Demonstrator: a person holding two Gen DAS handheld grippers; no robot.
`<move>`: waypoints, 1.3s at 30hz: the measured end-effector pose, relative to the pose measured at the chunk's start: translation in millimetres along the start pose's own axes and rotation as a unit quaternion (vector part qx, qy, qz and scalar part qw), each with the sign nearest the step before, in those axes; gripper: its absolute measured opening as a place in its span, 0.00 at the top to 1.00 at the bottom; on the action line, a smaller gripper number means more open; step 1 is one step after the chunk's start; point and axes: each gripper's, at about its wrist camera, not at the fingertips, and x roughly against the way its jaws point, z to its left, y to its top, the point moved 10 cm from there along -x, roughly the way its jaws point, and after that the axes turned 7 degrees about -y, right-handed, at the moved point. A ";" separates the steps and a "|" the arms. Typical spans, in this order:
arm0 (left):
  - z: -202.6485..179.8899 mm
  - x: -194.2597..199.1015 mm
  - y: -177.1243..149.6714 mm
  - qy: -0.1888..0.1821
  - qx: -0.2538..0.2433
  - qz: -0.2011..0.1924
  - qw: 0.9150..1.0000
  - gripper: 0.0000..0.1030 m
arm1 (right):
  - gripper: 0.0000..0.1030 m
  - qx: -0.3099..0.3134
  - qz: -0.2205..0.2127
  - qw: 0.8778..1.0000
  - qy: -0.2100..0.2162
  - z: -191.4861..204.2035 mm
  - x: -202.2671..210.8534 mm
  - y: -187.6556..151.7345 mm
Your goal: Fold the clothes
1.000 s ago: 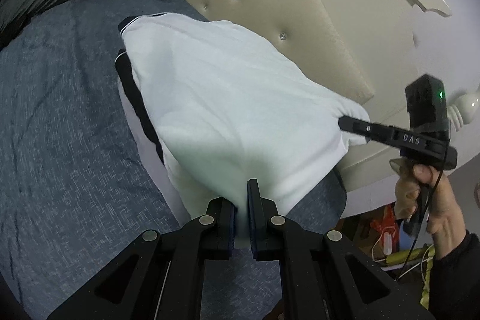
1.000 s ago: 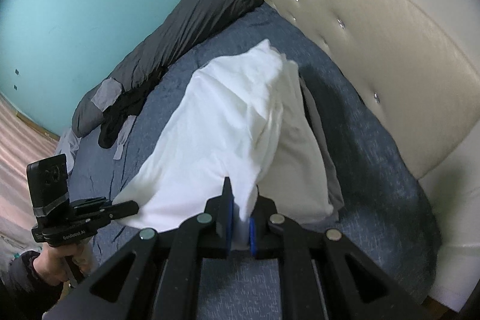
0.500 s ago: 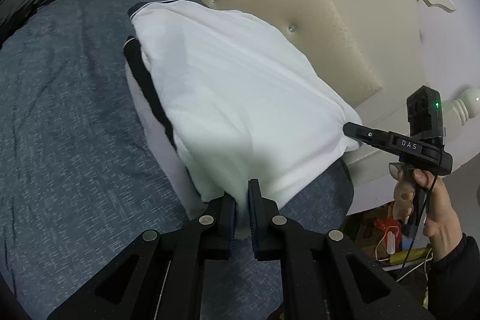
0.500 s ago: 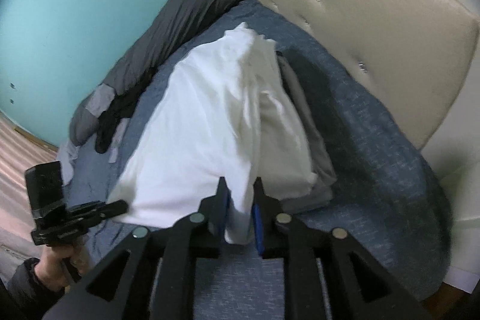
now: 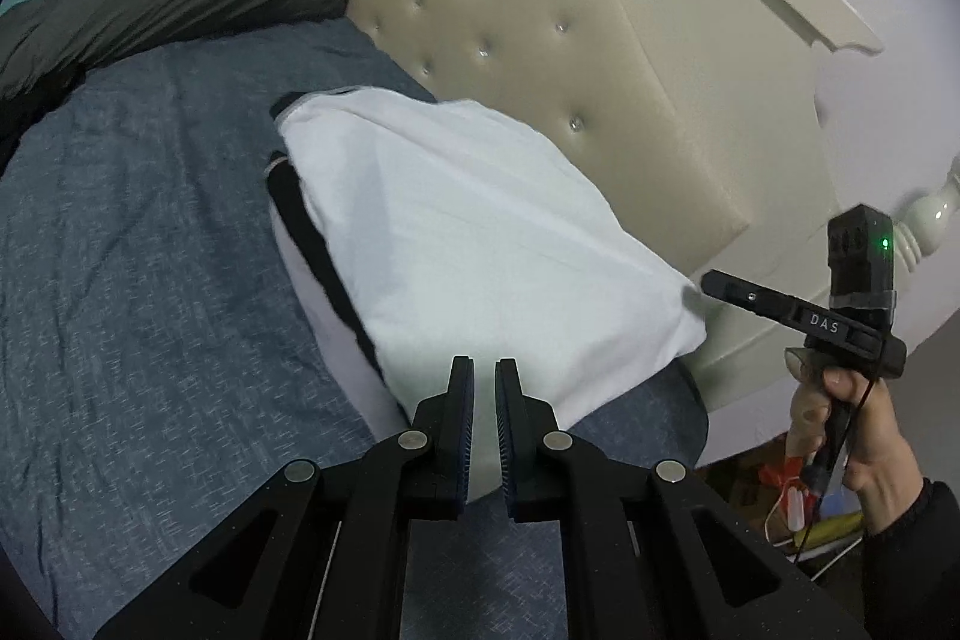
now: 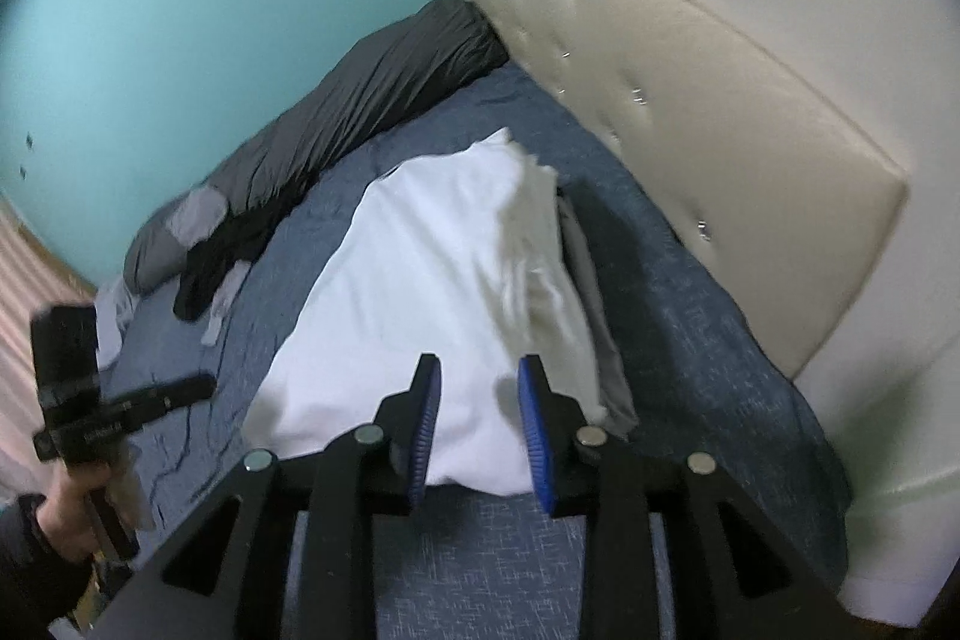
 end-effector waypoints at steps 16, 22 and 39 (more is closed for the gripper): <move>16.4 -23.2 -14.2 0.004 -0.006 0.019 1.000 0.92 | 0.76 -0.034 -0.015 0.999 -0.001 -20.0 -22.2 18.4; 24.5 -28.4 -4.4 0.002 -0.008 0.016 1.000 0.92 | 0.68 -0.041 0.007 0.999 -0.015 -18.8 -46.4 58.8; 25.5 -39.0 -2.2 -0.014 -0.046 0.021 0.999 0.92 | 0.65 -0.004 0.080 0.995 -0.053 -10.5 -135.6 118.8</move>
